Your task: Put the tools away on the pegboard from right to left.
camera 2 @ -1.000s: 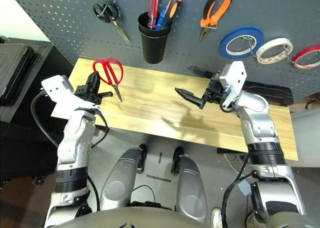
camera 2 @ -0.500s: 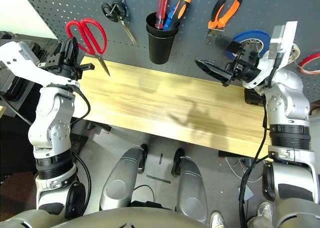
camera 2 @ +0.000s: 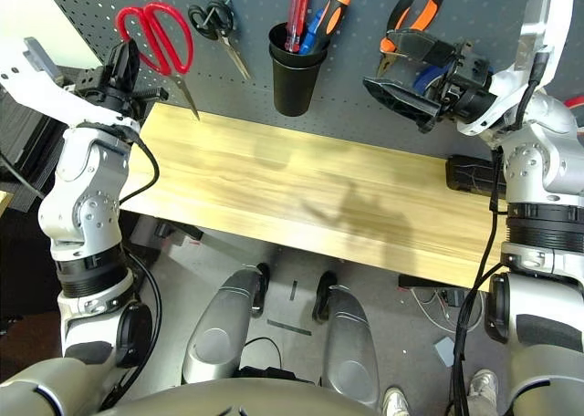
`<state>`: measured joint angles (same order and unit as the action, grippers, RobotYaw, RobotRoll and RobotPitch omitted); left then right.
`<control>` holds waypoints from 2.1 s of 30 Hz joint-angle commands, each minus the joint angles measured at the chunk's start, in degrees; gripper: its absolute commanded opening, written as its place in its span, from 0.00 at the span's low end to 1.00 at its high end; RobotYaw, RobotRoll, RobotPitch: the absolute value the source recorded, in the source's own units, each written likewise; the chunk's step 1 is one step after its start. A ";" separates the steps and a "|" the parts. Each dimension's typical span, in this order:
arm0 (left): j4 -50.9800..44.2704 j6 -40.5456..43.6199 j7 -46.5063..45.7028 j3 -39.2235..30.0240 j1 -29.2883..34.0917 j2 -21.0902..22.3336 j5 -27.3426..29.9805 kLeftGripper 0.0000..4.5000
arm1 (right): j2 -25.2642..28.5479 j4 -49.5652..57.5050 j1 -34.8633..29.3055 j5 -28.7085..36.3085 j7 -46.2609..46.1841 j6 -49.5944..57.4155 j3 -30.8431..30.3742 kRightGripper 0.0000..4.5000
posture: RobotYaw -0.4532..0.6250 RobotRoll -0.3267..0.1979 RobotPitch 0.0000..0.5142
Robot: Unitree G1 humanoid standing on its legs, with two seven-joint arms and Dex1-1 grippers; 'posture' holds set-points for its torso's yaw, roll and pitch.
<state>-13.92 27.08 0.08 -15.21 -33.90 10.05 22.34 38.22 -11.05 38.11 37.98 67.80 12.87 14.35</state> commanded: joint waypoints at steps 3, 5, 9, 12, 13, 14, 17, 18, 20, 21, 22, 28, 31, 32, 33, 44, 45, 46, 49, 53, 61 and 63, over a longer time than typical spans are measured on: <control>5.32 -2.22 1.39 1.22 -1.91 -0.11 -0.79 0.00 | -0.55 2.02 -0.31 -0.03 -1.26 -0.60 0.77 1.00 | 0.63 0.62 0.42; 7.80 -3.13 1.92 1.80 -2.87 0.06 -1.47 0.00 | -0.94 2.25 -0.37 -0.20 -1.63 -0.85 0.64 1.00 | 0.63 0.62 0.42; 13.96 -5.34 3.27 2.78 -5.70 0.59 -3.05 0.00 | -1.55 2.76 -0.54 -0.45 -2.22 -1.10 0.38 1.00 | 0.62 0.62 0.42; 21.80 -7.72 4.85 3.63 -9.12 0.98 -4.67 0.00 | -2.15 3.28 -0.73 -0.70 -2.75 -1.29 0.16 1.00 | 0.62 0.62 0.42; 24.92 -8.68 5.37 3.78 -10.55 0.93 -5.03 0.00 | -2.39 3.46 -0.81 -0.80 -2.94 -1.36 0.10 1.00 | 0.62 0.62 0.42; 28.00 -9.66 5.95 3.98 -11.95 0.92 -5.47 0.00 | -2.63 3.65 -0.93 -0.91 -3.11 -1.46 0.02 1.00 | 0.62 0.62 0.42; 35.59 -13.65 7.64 4.64 -15.45 0.72 -6.82 0.00 | -3.10 4.21 -1.40 -1.07 -3.45 -1.62 -0.09 1.00 | 0.61 0.62 0.42; 39.05 -14.31 8.64 5.24 -16.63 0.56 -7.33 0.00 | -3.68 4.43 -1.70 -1.44 -3.83 -2.17 -0.29 1.00 | 0.61 0.62 0.42; 44.05 -15.46 10.87 6.58 -17.41 0.42 -8.40 0.15 | -4.91 5.13 -2.51 -2.25 -5.04 -3.12 -0.64 1.00 | 0.59 0.62 0.41; 45.48 -16.21 11.92 7.13 -17.40 0.48 -8.92 0.21 | -5.35 5.47 -2.86 -2.56 -5.61 -3.41 -0.72 1.00 | 0.59 0.62 0.41; 45.59 -16.44 12.97 7.65 -16.30 0.55 -9.15 0.28 | -5.89 5.84 -3.50 -2.98 -6.25 -3.96 -0.70 1.00 | 0.59 0.62 0.41; 39.07 -19.26 16.96 10.60 -5.68 1.34 -11.10 0.80 | -8.53 8.33 -8.93 -6.47 -12.89 -6.14 -0.26 1.00 | 0.58 0.62 0.40; 33.96 -19.81 18.41 11.56 1.40 2.12 -11.46 0.99 | -11.16 9.49 -12.88 -8.30 -19.52 -6.83 0.66 1.00 | 0.58 0.62 0.40; 32.14 -19.84 19.04 11.89 3.93 2.45 -11.52 0.99 | -12.10 9.80 -14.25 -9.33 -21.69 -7.53 0.74 1.00 | 0.59 0.62 0.39; 30.57 -19.84 19.50 12.03 6.19 2.72 -11.51 0.99 | -13.14 9.87 -15.36 -10.55 -24.15 -8.35 0.82 1.00 | 0.59 0.62 0.39; 28.52 -27.50 15.64 7.70 16.96 3.47 -12.73 0.99 | -21.22 2.20 -21.02 -25.13 -48.63 -19.18 1.87 1.00 | 0.60 0.62 0.37; 28.93 -28.53 14.97 7.11 17.24 3.55 -12.94 0.99 | -21.50 0.85 -21.06 -25.98 -50.55 -20.29 2.25 1.00 | 0.60 0.62 0.36; 29.52 -30.17 14.26 6.24 17.52 3.64 -13.06 0.99 | -21.63 -1.03 -21.06 -27.03 -53.07 -21.55 2.91 1.00 | 0.60 0.62 0.36; 31.72 -33.94 13.26 4.16 17.96 4.59 -13.34 0.99 | -21.53 -6.98 -20.59 -29.54 -59.98 -25.22 5.11 1.00 | 0.60 0.62 0.35; 35.09 -38.49 12.81 1.32 17.50 6.17 -12.87 0.99 | -19.90 -15.98 -19.05 -32.02 -67.59 -30.15 7.80 1.00 | 0.59 0.62 0.32; 41.86 -43.44 14.77 -0.44 15.21 9.20 -12.33 0.99 | -16.42 -31.53 -14.37 -32.84 -74.26 -38.90 9.73 1.00 | 0.60 0.62 0.28; 42.65 -44.06 15.23 -0.51 14.76 9.60 -12.16 0.99 | -16.08 -33.79 -13.66 -32.88 -75.06 -40.28 9.55 1.00 | 0.60 0.62 0.28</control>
<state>27.44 -16.02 14.65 -15.38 -19.20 19.19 9.96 21.49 -42.45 24.48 5.44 -6.22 -25.87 23.21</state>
